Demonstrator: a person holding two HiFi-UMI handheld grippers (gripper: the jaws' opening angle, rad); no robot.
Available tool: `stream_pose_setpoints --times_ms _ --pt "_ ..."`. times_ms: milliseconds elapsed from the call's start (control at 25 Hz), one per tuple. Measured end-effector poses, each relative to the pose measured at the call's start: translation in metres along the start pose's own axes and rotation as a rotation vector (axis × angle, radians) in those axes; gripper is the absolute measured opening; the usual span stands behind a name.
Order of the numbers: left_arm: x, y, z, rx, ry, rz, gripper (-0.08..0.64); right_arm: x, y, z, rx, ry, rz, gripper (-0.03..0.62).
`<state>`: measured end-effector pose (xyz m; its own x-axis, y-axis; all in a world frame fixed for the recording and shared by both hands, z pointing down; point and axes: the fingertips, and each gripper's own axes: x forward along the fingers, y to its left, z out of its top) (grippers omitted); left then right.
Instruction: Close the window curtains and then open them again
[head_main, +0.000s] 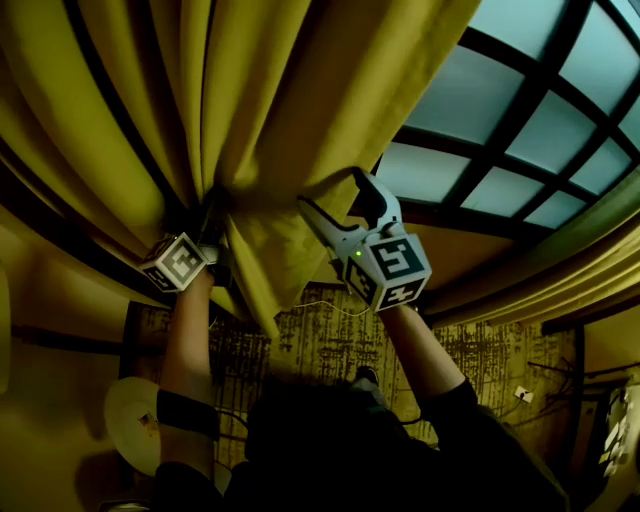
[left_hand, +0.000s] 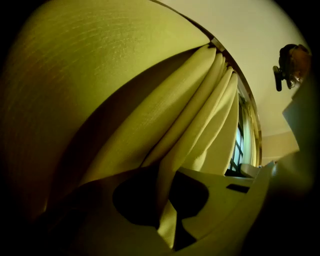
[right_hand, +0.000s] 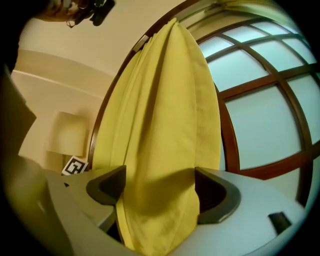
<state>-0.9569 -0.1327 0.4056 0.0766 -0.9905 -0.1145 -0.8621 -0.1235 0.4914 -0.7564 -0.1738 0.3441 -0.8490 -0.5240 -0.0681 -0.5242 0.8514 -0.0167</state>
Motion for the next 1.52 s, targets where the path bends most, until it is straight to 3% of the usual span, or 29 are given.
stream_pose_setpoints --times_ms 240,400,600,760,920,1000,1280,1520 --pt "0.006 -0.021 -0.014 0.003 0.062 -0.079 0.025 0.02 -0.014 0.071 0.019 -0.093 -0.129 0.488" --pt "0.011 -0.027 -0.026 -0.014 0.105 -0.144 0.025 0.044 -0.012 0.103 0.008 -0.114 -0.153 0.491" --pt "-0.004 -0.033 -0.037 -0.04 0.155 -0.212 0.025 0.064 0.006 0.111 -0.04 -0.071 -0.142 0.48" --pt "-0.004 -0.037 -0.041 -0.054 0.176 -0.245 0.025 0.075 0.01 0.115 -0.097 -0.053 -0.149 0.41" --pt "-0.009 -0.035 -0.038 -0.064 0.172 -0.244 0.025 0.078 0.019 0.12 -0.185 -0.055 -0.21 0.168" --pt "-0.009 -0.032 -0.034 -0.057 0.166 -0.243 0.025 0.084 0.023 0.123 -0.236 -0.055 -0.229 0.109" --pt "-0.012 -0.01 -0.017 -0.05 0.143 -0.21 0.023 0.114 0.045 0.129 -0.382 -0.036 -0.229 0.072" --pt "-0.017 0.009 0.006 -0.048 0.103 -0.18 0.021 0.143 0.076 0.136 -0.433 -0.049 -0.195 0.066"
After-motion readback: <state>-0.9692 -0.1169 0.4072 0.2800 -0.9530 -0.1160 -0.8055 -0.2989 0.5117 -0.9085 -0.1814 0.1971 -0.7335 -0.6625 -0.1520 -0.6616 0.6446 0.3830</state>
